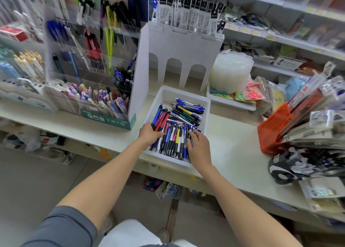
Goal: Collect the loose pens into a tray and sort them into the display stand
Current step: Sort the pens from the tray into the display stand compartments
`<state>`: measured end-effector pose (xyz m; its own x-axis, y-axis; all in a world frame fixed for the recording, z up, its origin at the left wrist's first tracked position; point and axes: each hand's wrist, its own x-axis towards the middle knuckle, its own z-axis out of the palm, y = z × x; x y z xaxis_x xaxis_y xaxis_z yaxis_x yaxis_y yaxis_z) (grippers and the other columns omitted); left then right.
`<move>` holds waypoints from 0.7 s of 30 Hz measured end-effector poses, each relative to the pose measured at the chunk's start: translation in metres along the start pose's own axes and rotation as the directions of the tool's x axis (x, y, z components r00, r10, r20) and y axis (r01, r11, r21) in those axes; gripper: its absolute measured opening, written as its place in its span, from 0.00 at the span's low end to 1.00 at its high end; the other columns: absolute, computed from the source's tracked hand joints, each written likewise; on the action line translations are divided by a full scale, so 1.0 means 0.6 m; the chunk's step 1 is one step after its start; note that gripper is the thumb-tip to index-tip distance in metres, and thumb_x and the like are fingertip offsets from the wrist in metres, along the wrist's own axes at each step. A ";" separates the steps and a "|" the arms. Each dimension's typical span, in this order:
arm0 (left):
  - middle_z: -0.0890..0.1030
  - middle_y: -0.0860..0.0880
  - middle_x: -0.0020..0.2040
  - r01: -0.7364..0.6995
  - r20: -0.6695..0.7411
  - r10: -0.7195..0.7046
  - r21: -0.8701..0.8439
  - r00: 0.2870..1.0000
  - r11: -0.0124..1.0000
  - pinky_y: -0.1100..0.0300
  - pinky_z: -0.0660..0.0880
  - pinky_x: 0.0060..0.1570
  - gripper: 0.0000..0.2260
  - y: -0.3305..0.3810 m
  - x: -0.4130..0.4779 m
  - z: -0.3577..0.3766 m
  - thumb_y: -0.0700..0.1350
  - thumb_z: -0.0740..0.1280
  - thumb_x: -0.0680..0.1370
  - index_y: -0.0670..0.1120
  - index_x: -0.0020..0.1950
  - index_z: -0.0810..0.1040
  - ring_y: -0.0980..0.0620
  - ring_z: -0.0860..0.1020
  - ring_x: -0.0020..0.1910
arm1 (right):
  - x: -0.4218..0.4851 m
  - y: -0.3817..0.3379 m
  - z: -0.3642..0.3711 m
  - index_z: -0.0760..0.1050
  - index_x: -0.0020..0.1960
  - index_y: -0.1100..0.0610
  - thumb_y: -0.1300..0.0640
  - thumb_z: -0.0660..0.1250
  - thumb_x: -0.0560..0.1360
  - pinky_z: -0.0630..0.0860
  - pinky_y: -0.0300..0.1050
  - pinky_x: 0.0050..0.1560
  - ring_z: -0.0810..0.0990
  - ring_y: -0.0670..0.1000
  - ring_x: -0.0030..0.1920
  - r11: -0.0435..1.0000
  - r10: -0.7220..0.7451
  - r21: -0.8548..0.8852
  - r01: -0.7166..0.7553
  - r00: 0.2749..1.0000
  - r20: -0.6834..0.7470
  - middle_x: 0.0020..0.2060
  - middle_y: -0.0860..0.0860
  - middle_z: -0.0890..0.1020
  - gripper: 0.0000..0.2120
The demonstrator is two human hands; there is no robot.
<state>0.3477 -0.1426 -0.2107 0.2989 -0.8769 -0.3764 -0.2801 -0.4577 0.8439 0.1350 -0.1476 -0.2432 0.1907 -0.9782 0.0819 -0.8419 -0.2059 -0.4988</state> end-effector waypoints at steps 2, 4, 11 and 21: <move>0.81 0.46 0.44 0.018 0.015 -0.017 -0.093 1.000 0.996 0.57 0.75 0.44 0.08 0.003 0.000 -0.005 0.40 0.74 0.75 0.43 0.51 0.78 0.46 0.80 0.45 | 0.000 0.000 -0.003 0.68 0.74 0.55 0.53 0.57 0.83 0.62 0.51 0.73 0.66 0.53 0.72 1.000 0.000 0.014 0.000 1.000 0.013 0.71 0.53 0.71 0.20; 0.83 0.44 0.48 0.036 0.040 -0.029 -0.190 0.999 0.981 0.58 0.75 0.44 0.11 0.006 0.002 -0.011 0.39 0.75 0.75 0.41 0.55 0.78 0.45 0.81 0.48 | 0.002 0.000 -0.006 0.69 0.73 0.56 0.54 0.57 0.84 0.63 0.51 0.73 0.67 0.54 0.70 0.999 -0.005 0.045 0.005 1.000 0.014 0.70 0.53 0.72 0.19; 0.86 0.49 0.39 0.006 0.163 0.054 -0.347 0.985 0.938 0.56 0.77 0.49 0.05 0.054 -0.018 -0.034 0.39 0.73 0.76 0.42 0.50 0.81 0.50 0.83 0.45 | 0.052 -0.078 -0.068 0.73 0.69 0.57 0.64 0.59 0.80 0.68 0.44 0.68 0.73 0.50 0.64 0.930 0.055 0.364 -0.042 0.998 -0.026 0.64 0.52 0.77 0.18; 0.85 0.45 0.50 -0.165 0.184 0.252 -0.393 0.950 0.905 0.65 0.78 0.42 0.13 0.138 -0.028 -0.113 0.40 0.72 0.77 0.44 0.60 0.79 0.53 0.84 0.47 | 0.131 -0.226 -0.120 0.60 0.77 0.54 0.58 0.67 0.78 0.81 0.52 0.54 0.84 0.51 0.48 0.729 -0.042 0.683 -0.030 0.995 0.088 0.48 0.55 0.84 0.30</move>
<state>0.3811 -0.1559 -0.1086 0.0456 -0.9756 -0.2148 0.0557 -0.2122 0.9756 0.2277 -0.1985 -0.1068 0.2695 -0.9626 0.0265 -0.2747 -0.1032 -0.9560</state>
